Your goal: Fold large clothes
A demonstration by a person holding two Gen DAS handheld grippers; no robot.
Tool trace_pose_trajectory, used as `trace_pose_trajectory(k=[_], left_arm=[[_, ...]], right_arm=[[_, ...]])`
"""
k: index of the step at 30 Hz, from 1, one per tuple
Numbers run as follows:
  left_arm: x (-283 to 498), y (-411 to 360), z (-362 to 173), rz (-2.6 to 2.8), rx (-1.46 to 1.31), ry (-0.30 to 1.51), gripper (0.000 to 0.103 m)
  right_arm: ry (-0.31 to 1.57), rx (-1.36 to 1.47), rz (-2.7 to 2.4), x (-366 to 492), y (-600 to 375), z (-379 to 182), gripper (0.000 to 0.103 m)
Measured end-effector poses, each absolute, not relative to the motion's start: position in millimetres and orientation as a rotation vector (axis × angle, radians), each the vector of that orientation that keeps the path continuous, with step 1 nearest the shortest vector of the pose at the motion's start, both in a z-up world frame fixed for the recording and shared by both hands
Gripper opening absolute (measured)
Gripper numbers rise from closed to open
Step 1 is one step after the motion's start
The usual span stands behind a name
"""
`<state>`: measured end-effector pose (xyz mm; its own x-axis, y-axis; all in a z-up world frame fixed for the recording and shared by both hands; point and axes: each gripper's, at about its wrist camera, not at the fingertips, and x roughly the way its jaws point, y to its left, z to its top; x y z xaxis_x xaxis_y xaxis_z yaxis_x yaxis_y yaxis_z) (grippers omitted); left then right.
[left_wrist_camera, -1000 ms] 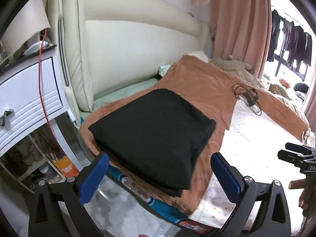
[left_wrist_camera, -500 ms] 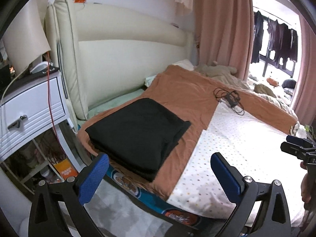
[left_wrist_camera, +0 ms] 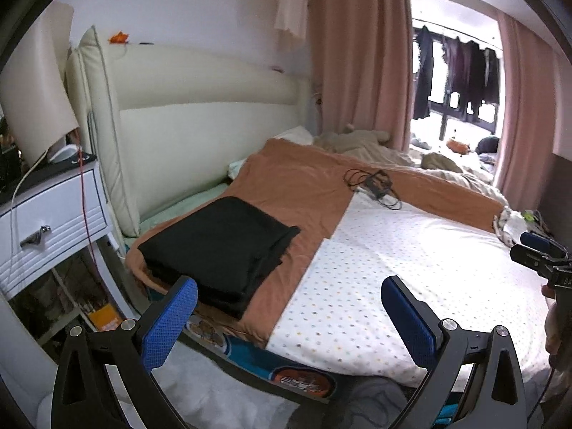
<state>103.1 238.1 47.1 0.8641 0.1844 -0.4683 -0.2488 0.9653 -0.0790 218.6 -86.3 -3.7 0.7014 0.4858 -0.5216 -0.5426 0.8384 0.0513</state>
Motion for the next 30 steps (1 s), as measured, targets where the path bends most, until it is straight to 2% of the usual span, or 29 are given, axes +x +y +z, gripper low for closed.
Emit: trace_pose_trajectory(k=[13,30], left_arm=[[60,161,42,0.124,-0.099,0.398,0.103],[32,103,-14,0.020,-0.102,0.386,0.103]], right_arm=[[0.479,-0.111,0.416,148,-170,-14,0.103],[0.461,-0.027,0.261,78,-245,-51,0.103]])
